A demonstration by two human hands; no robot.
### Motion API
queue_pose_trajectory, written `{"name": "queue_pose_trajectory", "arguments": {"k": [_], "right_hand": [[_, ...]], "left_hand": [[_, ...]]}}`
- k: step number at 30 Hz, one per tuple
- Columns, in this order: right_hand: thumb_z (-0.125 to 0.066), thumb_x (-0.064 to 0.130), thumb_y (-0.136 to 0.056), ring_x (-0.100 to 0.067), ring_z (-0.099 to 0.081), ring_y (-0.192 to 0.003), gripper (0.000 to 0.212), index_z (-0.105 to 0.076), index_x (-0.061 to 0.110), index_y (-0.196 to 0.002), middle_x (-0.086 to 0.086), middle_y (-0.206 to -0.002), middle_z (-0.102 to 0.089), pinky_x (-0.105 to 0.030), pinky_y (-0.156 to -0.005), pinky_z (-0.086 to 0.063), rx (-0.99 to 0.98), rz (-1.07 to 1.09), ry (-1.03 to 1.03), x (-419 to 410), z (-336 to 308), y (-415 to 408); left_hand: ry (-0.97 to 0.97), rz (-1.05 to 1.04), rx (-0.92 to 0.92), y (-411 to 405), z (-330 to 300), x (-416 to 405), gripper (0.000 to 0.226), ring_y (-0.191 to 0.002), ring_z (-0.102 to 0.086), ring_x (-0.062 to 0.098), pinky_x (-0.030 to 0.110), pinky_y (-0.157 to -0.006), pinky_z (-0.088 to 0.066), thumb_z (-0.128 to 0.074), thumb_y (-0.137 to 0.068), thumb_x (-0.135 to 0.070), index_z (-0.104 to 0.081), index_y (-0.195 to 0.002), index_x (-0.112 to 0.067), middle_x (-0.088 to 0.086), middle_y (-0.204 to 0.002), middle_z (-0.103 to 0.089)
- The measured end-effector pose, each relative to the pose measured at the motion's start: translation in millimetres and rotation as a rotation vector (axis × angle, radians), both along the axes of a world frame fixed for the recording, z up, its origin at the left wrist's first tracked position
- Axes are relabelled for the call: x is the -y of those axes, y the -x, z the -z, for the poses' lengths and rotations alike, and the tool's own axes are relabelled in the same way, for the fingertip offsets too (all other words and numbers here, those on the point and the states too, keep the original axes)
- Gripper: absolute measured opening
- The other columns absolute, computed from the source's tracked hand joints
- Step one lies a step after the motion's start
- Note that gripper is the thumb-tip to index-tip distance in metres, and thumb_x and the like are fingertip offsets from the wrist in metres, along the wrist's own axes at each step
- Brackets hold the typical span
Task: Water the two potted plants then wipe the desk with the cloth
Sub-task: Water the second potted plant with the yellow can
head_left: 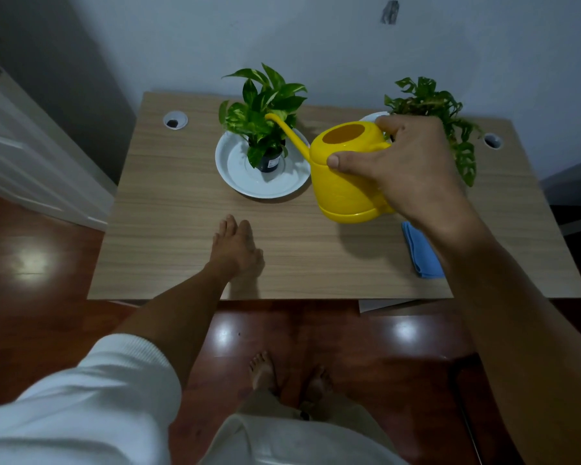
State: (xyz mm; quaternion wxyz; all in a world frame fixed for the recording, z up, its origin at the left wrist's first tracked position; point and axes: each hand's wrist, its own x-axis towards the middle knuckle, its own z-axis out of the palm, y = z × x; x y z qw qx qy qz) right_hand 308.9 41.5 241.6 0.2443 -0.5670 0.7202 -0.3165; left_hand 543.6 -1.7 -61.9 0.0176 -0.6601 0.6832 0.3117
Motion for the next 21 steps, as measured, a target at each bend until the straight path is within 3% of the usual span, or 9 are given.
{"name": "queue_pose_trajectory", "arguments": {"k": [7,10,21], "right_hand": [[-0.092,0.052,-0.069,-0.022,-0.066,-0.093,0.060,-0.073,0.012,-0.111,-0.004,-0.102,-0.071,-0.037,-0.075,-0.052,-0.080,0.082,-0.011,1,-5,10],[-0.091,0.053,-0.067,-0.030,-0.070,-0.093,0.061,-0.071,0.008,-0.102,-0.011,-0.099,-0.073,-0.044,-0.075,-0.056,-0.099,0.105,0.024,2,-6,11],[-0.091,0.049,-0.073,-0.034,-0.066,-0.116,0.081,-0.064,-0.003,-0.128,-0.019,-0.128,-0.069,-0.050,-0.095,-0.054,-0.041,0.119,0.119,1,-16,0]], "left_hand": [[0.000,-0.008,-0.010,1,2,1,0.073,-0.160,0.002,0.039,0.057,-0.127,-0.012,-0.064,-0.092,-0.042,-0.031,-0.151,-0.016,0.020,-0.171,-0.002],[0.001,-0.008,-0.012,1,0,0,0.072,-0.160,0.003,0.039,0.057,-0.127,-0.011,-0.063,-0.093,-0.041,-0.030,-0.151,-0.015,0.020,-0.171,0.000],[-0.016,-0.012,-0.006,1,3,1,0.075,-0.160,0.004,0.039,0.057,-0.127,-0.011,-0.063,-0.093,-0.043,-0.027,-0.154,-0.017,0.019,-0.172,0.002]]}}
